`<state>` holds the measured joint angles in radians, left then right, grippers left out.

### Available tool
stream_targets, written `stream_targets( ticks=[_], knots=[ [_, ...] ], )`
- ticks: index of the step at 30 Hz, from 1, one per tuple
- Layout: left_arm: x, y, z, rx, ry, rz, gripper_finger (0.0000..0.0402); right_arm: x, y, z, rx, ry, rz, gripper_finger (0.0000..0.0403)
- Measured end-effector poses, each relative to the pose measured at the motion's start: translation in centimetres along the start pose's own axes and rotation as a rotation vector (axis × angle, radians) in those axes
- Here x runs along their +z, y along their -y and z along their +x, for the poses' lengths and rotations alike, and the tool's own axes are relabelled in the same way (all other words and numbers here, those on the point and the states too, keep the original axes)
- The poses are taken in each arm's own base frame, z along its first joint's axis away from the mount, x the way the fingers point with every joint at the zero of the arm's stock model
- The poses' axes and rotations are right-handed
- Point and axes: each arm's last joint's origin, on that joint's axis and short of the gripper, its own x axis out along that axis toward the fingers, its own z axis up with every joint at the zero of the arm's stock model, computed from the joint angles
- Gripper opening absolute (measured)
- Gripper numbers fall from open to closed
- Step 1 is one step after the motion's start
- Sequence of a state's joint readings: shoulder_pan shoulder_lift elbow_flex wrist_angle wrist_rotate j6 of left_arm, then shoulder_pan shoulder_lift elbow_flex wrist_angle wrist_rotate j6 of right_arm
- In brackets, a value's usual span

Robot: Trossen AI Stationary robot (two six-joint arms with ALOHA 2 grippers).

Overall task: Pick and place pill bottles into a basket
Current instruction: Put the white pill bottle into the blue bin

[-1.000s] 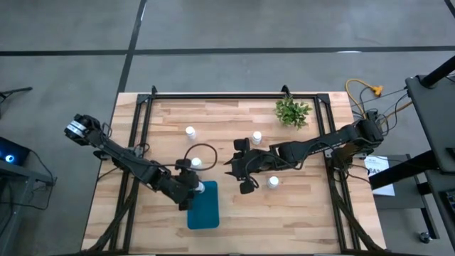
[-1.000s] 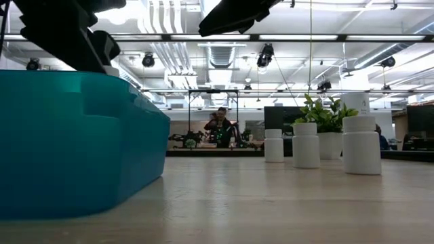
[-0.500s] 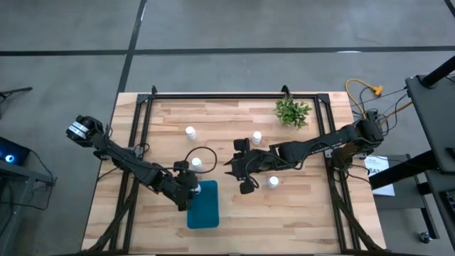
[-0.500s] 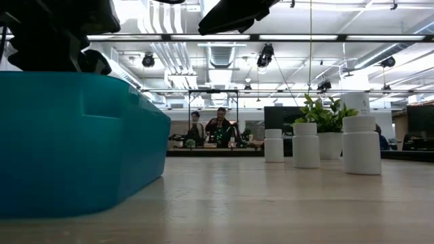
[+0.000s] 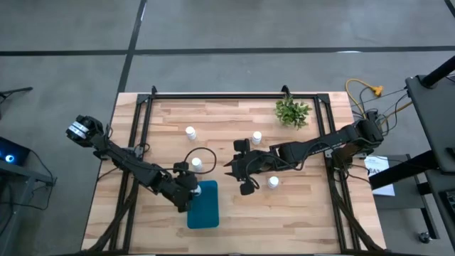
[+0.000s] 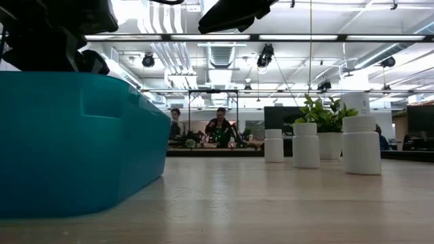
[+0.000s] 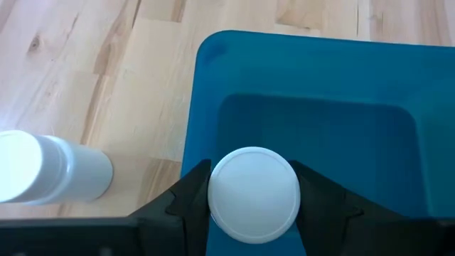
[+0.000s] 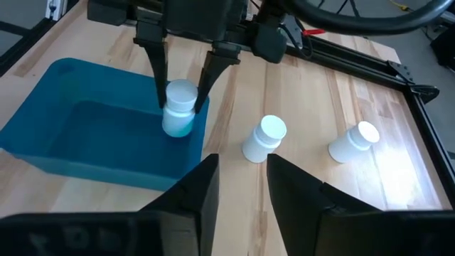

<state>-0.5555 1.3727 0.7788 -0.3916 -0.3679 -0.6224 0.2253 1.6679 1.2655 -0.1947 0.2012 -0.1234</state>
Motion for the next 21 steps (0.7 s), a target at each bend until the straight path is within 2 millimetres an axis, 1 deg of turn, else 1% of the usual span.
stream_targets(
  ticks=[17,21],
  knots=[
    [-0.07,0.09,-0.01,-0.018,-0.012,-0.002,0.0146,0.03,0.01,-0.04,-0.001,0.001,0.008,0.0099],
    [-0.19,0.12,0.35,-0.002,-0.017,0.003,0.0176,0.04,-0.03,-0.05,0.000,0.002,0.011,0.0096]
  ],
)
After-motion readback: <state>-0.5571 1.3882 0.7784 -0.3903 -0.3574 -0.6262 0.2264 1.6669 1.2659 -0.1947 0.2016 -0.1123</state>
